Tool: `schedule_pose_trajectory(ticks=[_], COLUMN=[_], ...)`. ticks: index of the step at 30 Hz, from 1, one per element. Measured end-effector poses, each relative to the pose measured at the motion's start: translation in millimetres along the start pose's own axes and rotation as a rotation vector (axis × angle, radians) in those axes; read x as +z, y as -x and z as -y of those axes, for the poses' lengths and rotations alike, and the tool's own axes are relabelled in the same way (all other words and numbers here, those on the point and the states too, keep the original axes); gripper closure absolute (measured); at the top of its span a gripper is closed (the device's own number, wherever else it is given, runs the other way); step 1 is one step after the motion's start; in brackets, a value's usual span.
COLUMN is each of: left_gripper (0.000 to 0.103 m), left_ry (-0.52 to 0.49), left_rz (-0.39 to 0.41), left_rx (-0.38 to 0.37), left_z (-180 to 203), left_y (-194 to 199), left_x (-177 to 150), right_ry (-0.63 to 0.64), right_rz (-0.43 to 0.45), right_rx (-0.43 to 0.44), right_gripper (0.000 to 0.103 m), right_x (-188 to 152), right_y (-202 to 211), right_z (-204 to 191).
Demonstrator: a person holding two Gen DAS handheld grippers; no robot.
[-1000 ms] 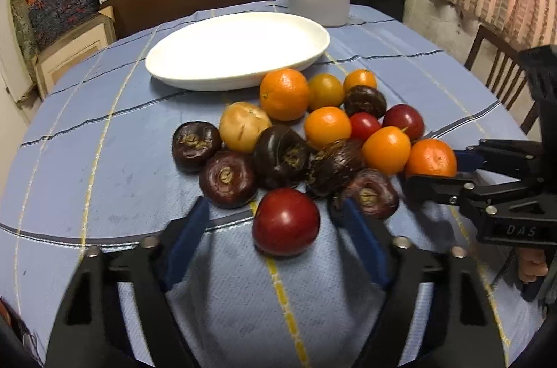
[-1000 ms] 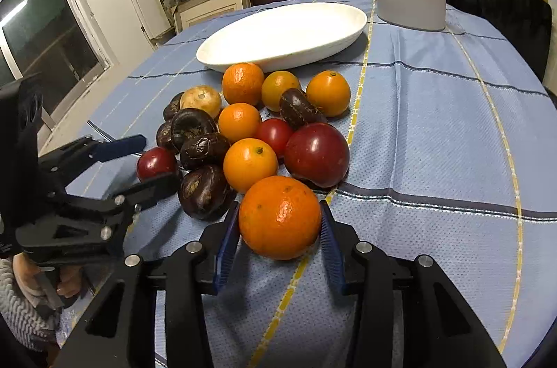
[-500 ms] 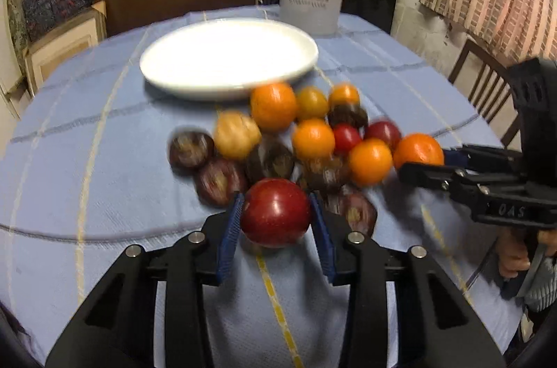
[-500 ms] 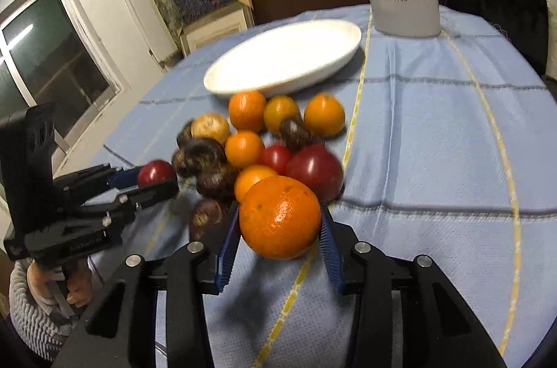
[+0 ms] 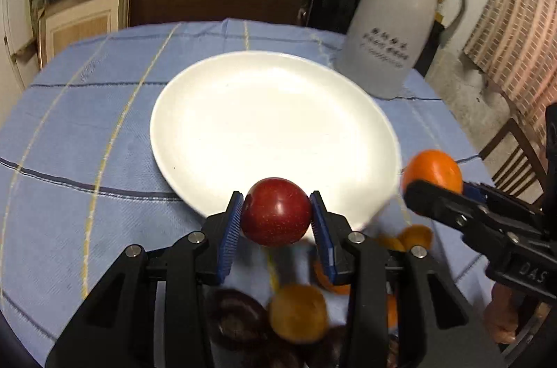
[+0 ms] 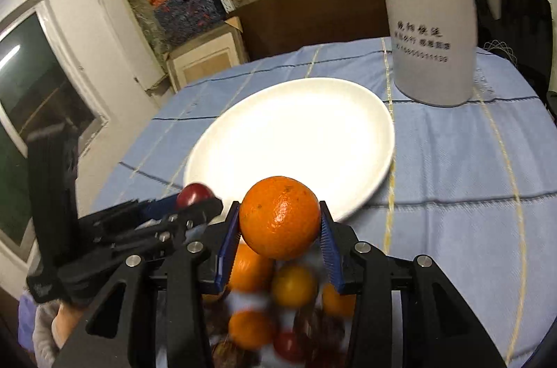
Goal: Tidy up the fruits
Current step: 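Carry both fruits onto the white plate and open both tools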
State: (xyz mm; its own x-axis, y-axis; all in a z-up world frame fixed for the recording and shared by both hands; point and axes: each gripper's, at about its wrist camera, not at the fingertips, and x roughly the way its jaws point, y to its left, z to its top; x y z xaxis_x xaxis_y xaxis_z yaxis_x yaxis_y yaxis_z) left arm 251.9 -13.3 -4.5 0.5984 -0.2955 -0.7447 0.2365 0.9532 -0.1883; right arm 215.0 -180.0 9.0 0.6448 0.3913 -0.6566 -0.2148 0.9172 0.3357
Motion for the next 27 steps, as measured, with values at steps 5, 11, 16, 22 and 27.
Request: schedule_pose_trajectory(ticks=[5, 11, 16, 22, 27], left_gripper=[0.048, 0.044, 0.035, 0.023, 0.023], left_ry=[-0.025, 0.011, 0.035, 0.036, 0.057], left_rz=[0.011, 0.034, 0.074, 0.107, 0.078], left_rx=[0.027, 0.017, 0.013, 0.082, 0.109], left_z=[-2.3, -10.7, -16.7, -24.0, -31.2], left_y=[-10.1, -3.2, 24.4, 55.4, 62.3], left_x=[1.8, -0.5, -11.5, -52.5, -78.8], right_ry=[0.031, 0.036, 0.037, -0.017, -0.055], right_rz=[-0.042, -0.044, 0.045, 0.105, 0.106], right_rx=[-0.040, -0.042, -0.019, 0.007, 0.014], right_gripper=[0.059, 0.058, 0.058, 0.049, 0.048], right_x=[8.8, 6.2, -0.1, -53.1, -89.5], right_y=[-36.6, -38.0, 8.2, 54.9, 76.3], right_z=[-1.0, 3.8, -0.2, 12.0, 24.1])
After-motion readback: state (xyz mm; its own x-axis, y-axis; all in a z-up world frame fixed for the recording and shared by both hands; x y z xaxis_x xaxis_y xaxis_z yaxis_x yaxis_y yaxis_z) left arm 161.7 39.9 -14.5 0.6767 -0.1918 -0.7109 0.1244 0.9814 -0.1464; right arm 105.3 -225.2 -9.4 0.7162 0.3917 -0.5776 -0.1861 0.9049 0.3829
